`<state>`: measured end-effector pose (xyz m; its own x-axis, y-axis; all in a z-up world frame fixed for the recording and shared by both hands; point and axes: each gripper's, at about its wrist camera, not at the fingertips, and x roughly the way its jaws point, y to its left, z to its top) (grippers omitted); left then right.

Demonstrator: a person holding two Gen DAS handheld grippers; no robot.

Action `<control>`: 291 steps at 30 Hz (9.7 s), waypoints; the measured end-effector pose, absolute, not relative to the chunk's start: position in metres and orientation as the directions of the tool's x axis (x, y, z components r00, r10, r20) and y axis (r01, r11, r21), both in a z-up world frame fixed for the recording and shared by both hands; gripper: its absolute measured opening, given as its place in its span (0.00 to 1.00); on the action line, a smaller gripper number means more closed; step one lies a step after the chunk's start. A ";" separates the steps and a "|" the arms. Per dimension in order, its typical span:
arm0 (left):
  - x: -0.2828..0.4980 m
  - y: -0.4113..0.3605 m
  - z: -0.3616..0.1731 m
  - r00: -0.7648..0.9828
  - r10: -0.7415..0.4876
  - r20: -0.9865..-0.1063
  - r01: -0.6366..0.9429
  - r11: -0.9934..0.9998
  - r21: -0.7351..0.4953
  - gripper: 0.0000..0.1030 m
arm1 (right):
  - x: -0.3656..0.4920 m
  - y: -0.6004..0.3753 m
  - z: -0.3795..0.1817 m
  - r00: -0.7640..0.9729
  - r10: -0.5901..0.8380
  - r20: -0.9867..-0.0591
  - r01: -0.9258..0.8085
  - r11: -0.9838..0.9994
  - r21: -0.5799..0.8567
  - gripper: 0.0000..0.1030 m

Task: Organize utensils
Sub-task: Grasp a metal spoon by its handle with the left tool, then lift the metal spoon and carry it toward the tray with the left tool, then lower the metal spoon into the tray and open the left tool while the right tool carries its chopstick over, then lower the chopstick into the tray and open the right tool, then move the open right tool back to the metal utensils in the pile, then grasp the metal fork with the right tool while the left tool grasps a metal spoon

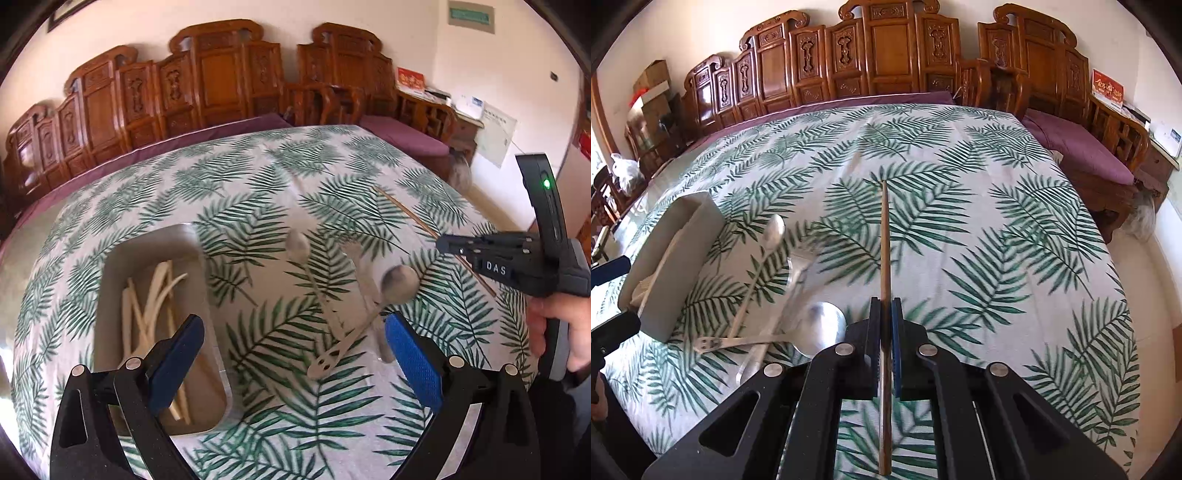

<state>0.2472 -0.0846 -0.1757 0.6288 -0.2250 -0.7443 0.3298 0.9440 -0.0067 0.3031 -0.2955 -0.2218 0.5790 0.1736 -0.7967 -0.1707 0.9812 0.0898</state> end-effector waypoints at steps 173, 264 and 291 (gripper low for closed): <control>0.316 0.053 -0.214 0.497 -0.179 -0.849 0.140 0.982 -0.125 0.05 | 0.280 -0.136 -0.181 0.530 0.462 -0.711 -0.485 0.853 0.193 0.06; 0.274 0.003 -0.152 0.699 -0.191 -0.689 0.196 0.978 -0.071 0.90 | 0.338 -0.184 -0.265 0.567 0.158 -0.809 -0.269 0.963 0.000 0.43; 0.337 -0.107 -0.189 0.577 -0.211 -0.789 0.249 0.966 -0.076 0.78 | 0.343 -0.273 -0.250 0.521 0.315 -0.793 -0.290 0.940 0.182 0.04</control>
<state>0.3373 -0.1068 -0.1888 0.5768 -0.2109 -0.7892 0.2487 0.9656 -0.0762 0.3430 -0.2725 -0.2498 0.5215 0.3146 -0.7931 -0.2900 0.9396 0.1820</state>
